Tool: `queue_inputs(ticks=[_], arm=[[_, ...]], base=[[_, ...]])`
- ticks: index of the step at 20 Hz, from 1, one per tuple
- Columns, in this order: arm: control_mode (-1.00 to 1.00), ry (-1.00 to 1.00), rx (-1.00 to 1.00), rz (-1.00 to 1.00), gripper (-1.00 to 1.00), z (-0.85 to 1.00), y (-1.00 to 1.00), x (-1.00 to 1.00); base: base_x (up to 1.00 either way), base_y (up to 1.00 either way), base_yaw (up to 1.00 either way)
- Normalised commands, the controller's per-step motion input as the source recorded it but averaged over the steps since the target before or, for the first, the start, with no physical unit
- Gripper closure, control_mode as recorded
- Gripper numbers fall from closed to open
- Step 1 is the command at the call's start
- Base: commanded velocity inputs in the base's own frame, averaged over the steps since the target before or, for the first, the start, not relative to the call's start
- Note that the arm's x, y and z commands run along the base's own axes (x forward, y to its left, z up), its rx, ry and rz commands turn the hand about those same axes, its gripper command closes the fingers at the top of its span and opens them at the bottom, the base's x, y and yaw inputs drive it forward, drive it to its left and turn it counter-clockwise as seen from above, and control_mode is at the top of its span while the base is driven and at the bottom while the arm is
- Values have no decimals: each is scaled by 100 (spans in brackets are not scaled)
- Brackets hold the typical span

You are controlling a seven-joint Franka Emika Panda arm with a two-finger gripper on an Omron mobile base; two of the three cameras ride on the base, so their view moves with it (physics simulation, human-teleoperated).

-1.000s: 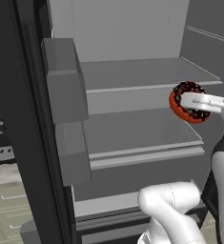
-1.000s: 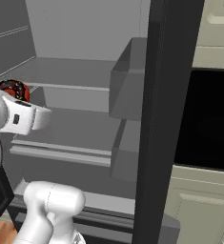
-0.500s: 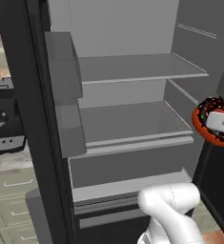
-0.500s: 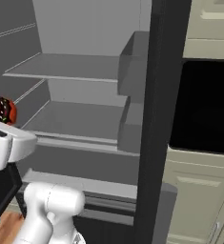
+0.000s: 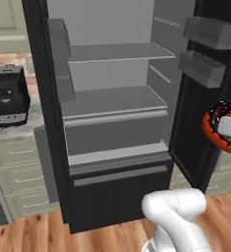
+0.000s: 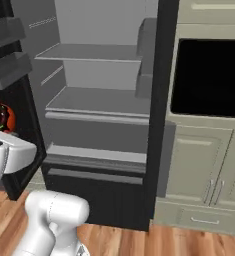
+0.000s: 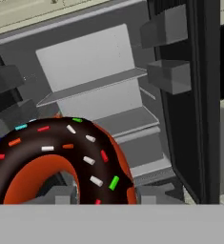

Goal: Take the donuts from the fridge and place them on the empty tray on the dining counter.

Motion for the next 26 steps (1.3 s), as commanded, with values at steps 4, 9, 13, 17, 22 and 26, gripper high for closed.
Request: queue_inputs(ticks=[4,9,13,17,22,26], arm=[[100,0,0,0,100,0,0,0],[100,0,0,0,100,0,0,0],[100,0,0,0,100,0,0,0],[100,0,0,0,100,0,0,0],[100,0,0,0,100,0,0,0],[100,0,0,0,100,0,0,0]], base=[[-92,7,-48],[-6,3,-99],[0,0,-100],[0,0,-100],[0,0,-100],[11,4,-97]])
